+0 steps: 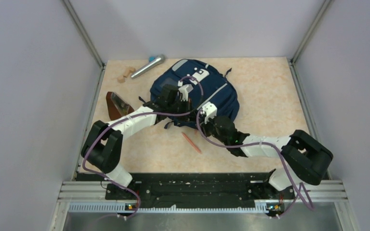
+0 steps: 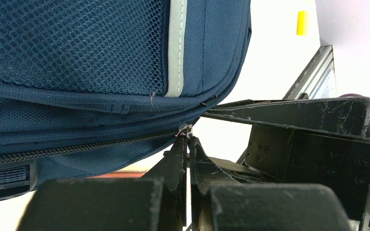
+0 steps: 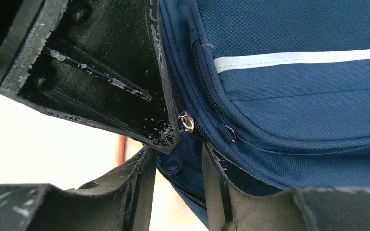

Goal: Pack the student bag
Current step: Zip the student bag at the center of the board.

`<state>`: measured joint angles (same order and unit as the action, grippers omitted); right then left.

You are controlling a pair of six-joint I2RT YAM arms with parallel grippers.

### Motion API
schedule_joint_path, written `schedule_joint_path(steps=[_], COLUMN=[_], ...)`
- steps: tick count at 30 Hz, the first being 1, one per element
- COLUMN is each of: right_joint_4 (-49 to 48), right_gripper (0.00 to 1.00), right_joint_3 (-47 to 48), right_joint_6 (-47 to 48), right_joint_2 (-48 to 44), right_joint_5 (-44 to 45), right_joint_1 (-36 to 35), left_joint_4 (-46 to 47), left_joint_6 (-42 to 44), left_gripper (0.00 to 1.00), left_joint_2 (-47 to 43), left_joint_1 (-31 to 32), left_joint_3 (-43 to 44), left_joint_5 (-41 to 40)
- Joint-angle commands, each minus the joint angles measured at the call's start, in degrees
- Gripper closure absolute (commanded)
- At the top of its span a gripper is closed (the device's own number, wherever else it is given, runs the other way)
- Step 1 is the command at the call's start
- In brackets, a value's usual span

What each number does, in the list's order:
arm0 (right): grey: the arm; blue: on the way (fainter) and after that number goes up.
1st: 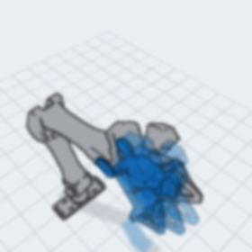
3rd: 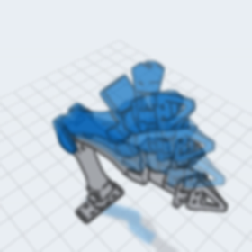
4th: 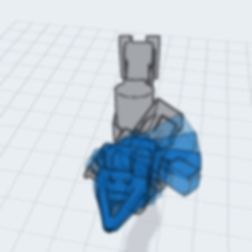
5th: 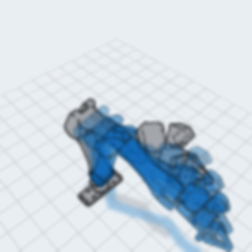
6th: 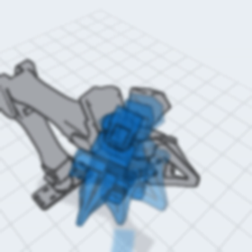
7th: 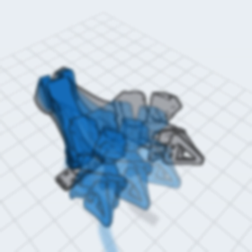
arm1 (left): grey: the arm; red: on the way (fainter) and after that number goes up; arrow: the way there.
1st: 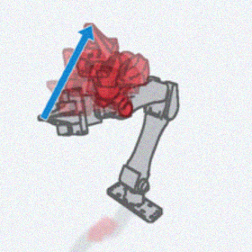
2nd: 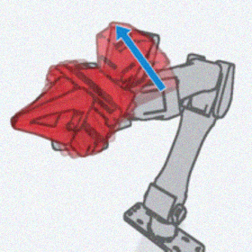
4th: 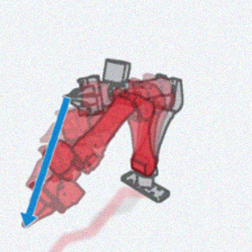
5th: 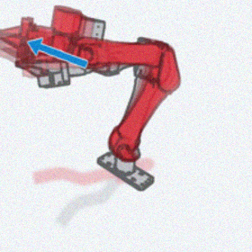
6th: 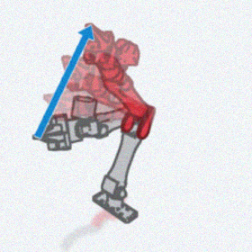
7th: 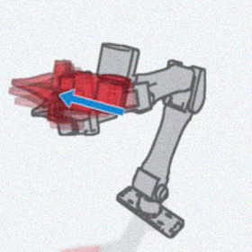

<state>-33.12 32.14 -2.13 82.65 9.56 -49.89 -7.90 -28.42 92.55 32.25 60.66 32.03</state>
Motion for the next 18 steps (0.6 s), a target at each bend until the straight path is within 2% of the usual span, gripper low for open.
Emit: schedule_joint_path(steps=[1,3,8,11,18], right_joint_4=[-1.62,-1.44,-0.94,-0.54,1.80], right_gripper=[0.63,0.70,1.00,1.00,1.00], right_joint_3=[4.11,4.85,5.57,4.86,2.64], right_joint_6=[0.16,-0.07,-1.83,-3.48,-10.20], right_joint_2=[2.77,3.71,4.14,2.99,0.06], right_joint_5=[2.84,4.30,7.45,9.35,9.60], right_joint_1=[-1.30,-1.61,-1.89,-1.89,-1.93], left_joint_4=[2.50,2.62,2.63,2.37,3.53], left_joint_6=[-1.19,-1.26,-1.11,-0.85,-0.46], left_gripper=[1.00,1.00,1.00,0.99,0.59], left_joint_2=[-0.80,-0.80,-0.96,-1.63,-6.54], left_joint_1=[0.45,0.46,0.45,0.47,0.46], left_joint_3=[2.94,2.92,2.49,1.87,-1.86], left_joint_5=[4.71,4.94,4.26,1.63,-9.42])
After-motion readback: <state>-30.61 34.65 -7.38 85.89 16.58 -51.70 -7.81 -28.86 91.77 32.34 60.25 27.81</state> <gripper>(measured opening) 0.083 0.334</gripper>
